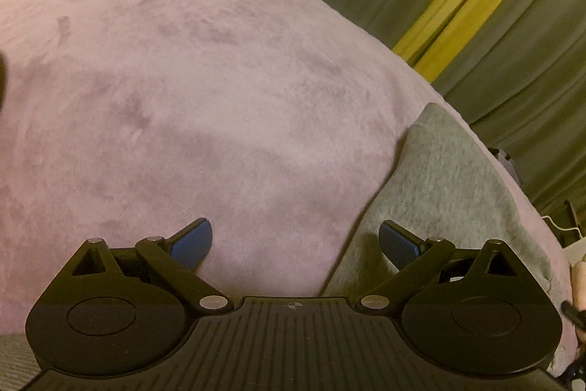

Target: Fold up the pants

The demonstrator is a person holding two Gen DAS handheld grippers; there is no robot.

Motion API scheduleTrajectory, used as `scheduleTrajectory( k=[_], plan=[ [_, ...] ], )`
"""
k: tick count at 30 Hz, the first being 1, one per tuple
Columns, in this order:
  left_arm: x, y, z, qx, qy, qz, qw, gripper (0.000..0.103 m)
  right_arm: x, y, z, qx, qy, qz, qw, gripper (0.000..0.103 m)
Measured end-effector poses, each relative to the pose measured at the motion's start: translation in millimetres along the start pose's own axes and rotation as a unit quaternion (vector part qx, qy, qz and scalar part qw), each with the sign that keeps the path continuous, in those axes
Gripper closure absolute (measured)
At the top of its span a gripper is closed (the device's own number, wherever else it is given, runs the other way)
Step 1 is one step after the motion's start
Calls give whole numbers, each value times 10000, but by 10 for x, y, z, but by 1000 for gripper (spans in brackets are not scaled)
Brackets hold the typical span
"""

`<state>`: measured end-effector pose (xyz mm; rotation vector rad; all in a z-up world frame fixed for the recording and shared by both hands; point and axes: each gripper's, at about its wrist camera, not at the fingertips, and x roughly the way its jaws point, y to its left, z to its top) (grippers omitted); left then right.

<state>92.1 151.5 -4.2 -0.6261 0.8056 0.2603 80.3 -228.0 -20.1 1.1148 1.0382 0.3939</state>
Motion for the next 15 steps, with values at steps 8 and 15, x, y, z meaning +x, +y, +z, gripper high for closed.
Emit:
scheduleTrajectory(
  k=[8, 15],
  plan=[
    [20, 15, 3, -83, 8, 5, 10000, 2, 49, 295, -100, -845, -113, -528, 9950, 57],
    [42, 24, -1, -145, 10, 10, 9999, 2, -163, 811, -184, -1415, -657, -190, 9876, 62]
  ],
)
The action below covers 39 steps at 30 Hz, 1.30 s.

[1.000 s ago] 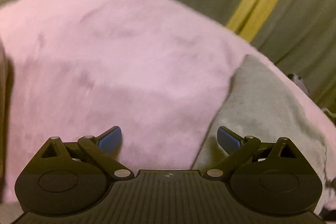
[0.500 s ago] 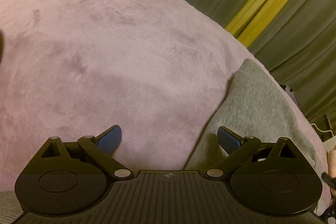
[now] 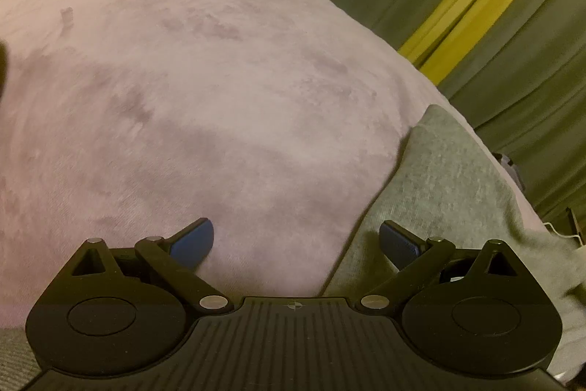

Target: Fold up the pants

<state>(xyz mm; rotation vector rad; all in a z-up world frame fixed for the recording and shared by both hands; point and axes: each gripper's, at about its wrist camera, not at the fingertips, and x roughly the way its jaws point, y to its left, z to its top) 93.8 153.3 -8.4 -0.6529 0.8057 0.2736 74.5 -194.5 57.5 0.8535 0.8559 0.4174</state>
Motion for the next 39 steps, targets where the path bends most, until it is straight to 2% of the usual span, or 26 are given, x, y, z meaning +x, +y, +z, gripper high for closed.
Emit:
scheduleTrajectory(
  k=[5, 12, 16, 19, 26, 29, 33, 36, 39],
  plan=[
    [2, 17, -3, -57, -3, -40, 10000, 2, -230, 324, 207, -268, -351, 430, 9981, 63],
    [-6, 22, -1, -77, 1, -57, 10000, 2, -528, 326, 309, -192, -565, 322, 9977, 63],
    [2, 25, 3, -83, 14, -56, 9999, 2, -564, 301, 259, 70, -708, 276, 9971, 63],
    [8, 19, 4, -81, 18, -42, 10000, 2, -544, 409, 254, -16, -690, 328, 9971, 63],
    [10, 8, -13, -51, 8, -21, 10000, 2, -450, 893, 295, -192, -772, 1019, 9916, 63],
    [12, 10, -13, -54, 16, -16, 10000, 2, -463, 1022, 313, -250, -806, 1160, 9897, 64],
    [9, 22, -12, -66, 21, -32, 10000, 2, -571, 896, 258, -462, -820, 790, 9924, 64],
    [13, 21, -10, -66, 28, -31, 10000, 2, -677, 650, 226, -614, -910, 155, 9938, 64],
    [15, 16, -11, -64, 32, -30, 10000, 1, -742, 322, 218, -342, -903, -190, 9951, 64]
  ],
)
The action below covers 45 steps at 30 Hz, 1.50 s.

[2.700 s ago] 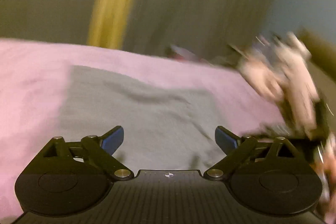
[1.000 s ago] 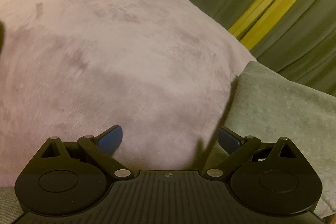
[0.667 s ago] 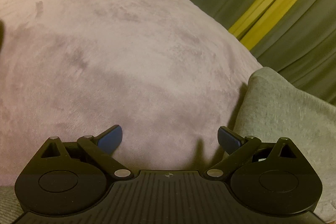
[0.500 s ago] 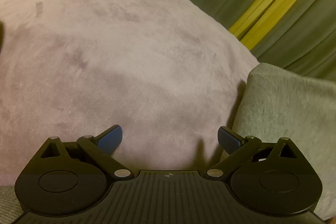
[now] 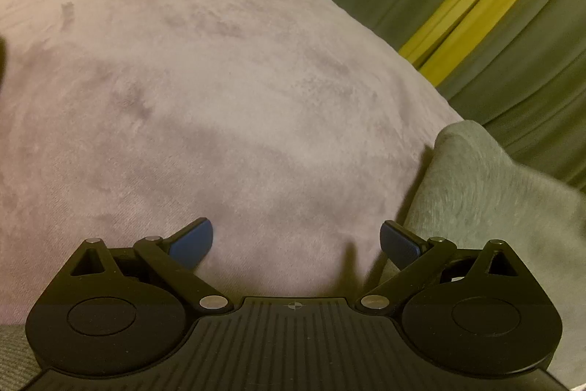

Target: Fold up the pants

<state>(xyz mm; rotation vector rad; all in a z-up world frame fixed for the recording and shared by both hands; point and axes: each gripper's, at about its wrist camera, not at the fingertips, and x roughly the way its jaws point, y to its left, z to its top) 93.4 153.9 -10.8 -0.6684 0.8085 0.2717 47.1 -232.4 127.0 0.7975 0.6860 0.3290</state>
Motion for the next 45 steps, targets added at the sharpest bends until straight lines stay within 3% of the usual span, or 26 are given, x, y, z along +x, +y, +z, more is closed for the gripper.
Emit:
scheduleTrajectory(
  k=[2, 4, 5, 6, 9, 11, 15, 18, 21, 45],
  plan=[
    [5, -7, 2, 20, 6, 5, 10000, 1, -34, -221, -6, 87, -43, -217, 9997, 61],
    [7, -16, 0, 44, 4, 7, 10000, 1, -6, -412, 2, -30, 110, -679, 9976, 37],
    [7, -21, -3, 57, 6, -10, 10000, 1, 0, -509, -2, 30, 174, -996, 9949, 19],
    [9, -25, -7, 74, 11, -32, 10000, 1, -6, -592, -15, 72, 190, -1178, 9928, 17],
    [26, -48, -19, 137, 21, -16, 9999, 1, 13, -727, -66, 213, 419, -1169, 9920, 11],
    [40, -65, -23, 172, 23, 15, 9998, 1, 92, -691, -124, -18, 536, -1283, 9903, 5],
    [34, -99, -42, 256, -21, 62, 9996, 1, 267, -638, -307, -765, 830, -1640, 9800, 4],
    [25, -122, -64, 322, -22, 42, 9995, 1, 411, -847, -479, -991, 961, -1816, 9736, 4],
    [28, -149, -83, 414, -14, 109, 9991, 1, 370, -1064, -468, -310, 1014, -1510, 9828, 4],
    [82, -219, -114, 542, 25, 307, 9981, 0, 213, -1288, -499, 261, 883, -1138, 9892, 4]
  ],
)
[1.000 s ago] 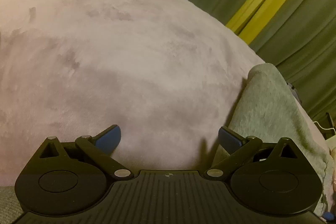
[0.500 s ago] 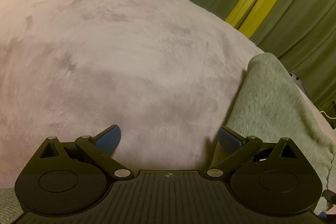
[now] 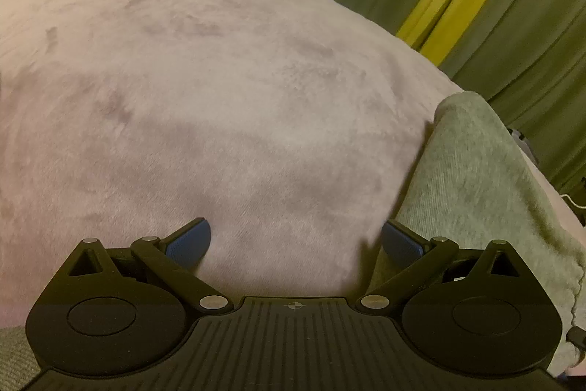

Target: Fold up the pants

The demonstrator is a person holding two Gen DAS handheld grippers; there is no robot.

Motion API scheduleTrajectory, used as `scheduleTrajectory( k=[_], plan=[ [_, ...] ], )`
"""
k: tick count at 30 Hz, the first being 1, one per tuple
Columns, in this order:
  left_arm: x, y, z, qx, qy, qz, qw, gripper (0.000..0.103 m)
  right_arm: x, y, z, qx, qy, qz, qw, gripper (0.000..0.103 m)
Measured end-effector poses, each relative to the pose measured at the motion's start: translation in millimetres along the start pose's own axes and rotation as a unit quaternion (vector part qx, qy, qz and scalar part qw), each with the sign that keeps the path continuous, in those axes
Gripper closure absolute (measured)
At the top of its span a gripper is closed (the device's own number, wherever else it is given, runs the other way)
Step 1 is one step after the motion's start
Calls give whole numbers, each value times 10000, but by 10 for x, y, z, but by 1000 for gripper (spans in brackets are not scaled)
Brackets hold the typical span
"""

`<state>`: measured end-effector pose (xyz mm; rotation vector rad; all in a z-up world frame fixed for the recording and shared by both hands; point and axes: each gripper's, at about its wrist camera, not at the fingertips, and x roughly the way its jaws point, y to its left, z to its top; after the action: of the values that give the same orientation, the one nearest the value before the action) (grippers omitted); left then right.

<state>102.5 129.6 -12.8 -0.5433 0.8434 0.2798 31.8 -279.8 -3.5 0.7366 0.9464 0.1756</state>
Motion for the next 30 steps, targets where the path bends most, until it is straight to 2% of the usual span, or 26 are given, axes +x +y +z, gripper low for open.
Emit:
scheduleTrajectory(
  k=[3, 5, 7, 9, 11, 13, 18, 20, 25, 28, 30],
  plan=[
    [-8, 22, 20, -35, 38, -136, 9999, 0, -7, -84, 6, 182, -50, 149, 9997, 4],
    [-38, 38, 26, -37, 33, -425, 9991, 0, -12, -141, 11, 344, -89, 300, 9989, 4],
    [-68, 25, 35, 51, 44, -872, 9962, 0, -25, -232, 10, 657, -197, 517, 9963, 4],
    [-31, -27, 62, 193, 284, -1313, 9907, 0, -47, -409, 15, 1186, -369, 862, 9885, 4],
    [67, -133, 99, 448, 617, -1520, 9854, 0, -57, -583, 42, 1608, -401, 1232, 9784, 4],
    [197, -254, 156, 744, 946, -1711, 9779, 0, -41, -652, 88, 1761, -282, 1407, 9739, 4],
    [507, -582, 326, 1279, 1671, -2098, 9548, 0, 18, -608, 178, 1427, 33, 1530, 9779, 4],
    [639, -688, 369, 1366, 2000, -2306, 9424, 0, 40, -581, 214, 1265, 142, 1569, 9794, 4],
    [904, -901, 395, 1638, 2451, -2567, 9204, 0, 175, -410, 307, 764, 346, 1511, 9850, 4],
    [1064, -956, 417, 1630, 2581, -2703, 9131, 0, 246, -304, 368, 498, 455, 1484, 9866, 4],
    [1138, -926, 447, 1297, 2625, -2795, 9144, 0, 337, -192, 418, 276, 465, 1485, 9874, 4]
  ],
)
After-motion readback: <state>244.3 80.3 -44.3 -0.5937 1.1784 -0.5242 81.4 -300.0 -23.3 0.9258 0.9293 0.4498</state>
